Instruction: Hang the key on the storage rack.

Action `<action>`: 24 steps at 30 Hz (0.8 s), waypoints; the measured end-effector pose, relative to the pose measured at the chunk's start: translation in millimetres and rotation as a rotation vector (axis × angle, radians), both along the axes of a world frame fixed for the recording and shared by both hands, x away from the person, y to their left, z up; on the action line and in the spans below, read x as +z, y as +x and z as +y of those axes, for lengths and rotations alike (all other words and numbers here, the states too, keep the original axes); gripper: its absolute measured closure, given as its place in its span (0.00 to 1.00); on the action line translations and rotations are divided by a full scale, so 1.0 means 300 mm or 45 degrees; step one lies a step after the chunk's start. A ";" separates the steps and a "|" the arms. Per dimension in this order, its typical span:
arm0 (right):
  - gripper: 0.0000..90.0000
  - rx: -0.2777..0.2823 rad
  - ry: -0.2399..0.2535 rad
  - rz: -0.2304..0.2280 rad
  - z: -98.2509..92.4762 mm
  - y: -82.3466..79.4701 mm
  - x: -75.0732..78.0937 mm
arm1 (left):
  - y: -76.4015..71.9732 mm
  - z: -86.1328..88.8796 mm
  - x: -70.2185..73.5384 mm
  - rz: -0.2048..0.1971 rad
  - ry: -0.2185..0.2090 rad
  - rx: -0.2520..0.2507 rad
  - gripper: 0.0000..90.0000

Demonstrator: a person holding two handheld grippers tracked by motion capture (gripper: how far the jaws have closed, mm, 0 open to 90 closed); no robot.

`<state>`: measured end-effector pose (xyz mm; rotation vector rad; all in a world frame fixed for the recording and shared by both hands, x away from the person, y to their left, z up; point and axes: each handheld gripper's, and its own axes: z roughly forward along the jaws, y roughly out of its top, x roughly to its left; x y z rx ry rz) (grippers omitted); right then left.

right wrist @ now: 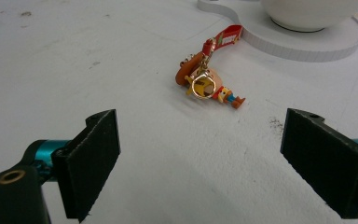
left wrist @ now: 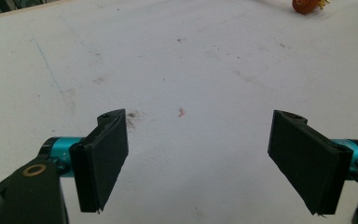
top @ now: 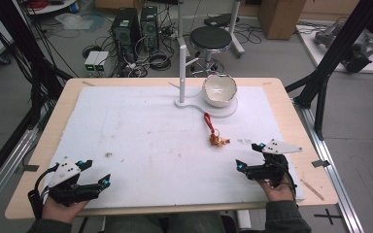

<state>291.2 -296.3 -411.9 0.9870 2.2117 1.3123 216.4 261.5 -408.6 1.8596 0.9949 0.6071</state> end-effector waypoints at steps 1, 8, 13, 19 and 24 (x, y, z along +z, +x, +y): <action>0.12 0.000 0.001 0.001 0.000 0.000 0.000 | 0.001 0.000 0.000 0.000 -0.001 -0.002 0.23; 0.12 0.000 0.004 0.005 -0.003 -0.008 -0.001 | 0.002 -0.007 -0.001 0.002 0.004 -0.018 0.22; 0.12 0.002 0.003 0.009 -0.003 -0.009 0.000 | -0.001 -0.007 -0.001 0.000 0.004 -0.018 0.22; 0.12 0.008 0.001 0.006 0.002 -0.015 0.002 | -0.003 -0.004 0.000 -0.006 0.002 -0.020 0.22; 0.12 0.003 0.007 0.016 0.004 -0.016 0.002 | -0.004 -0.003 0.000 -0.007 0.003 -0.021 0.22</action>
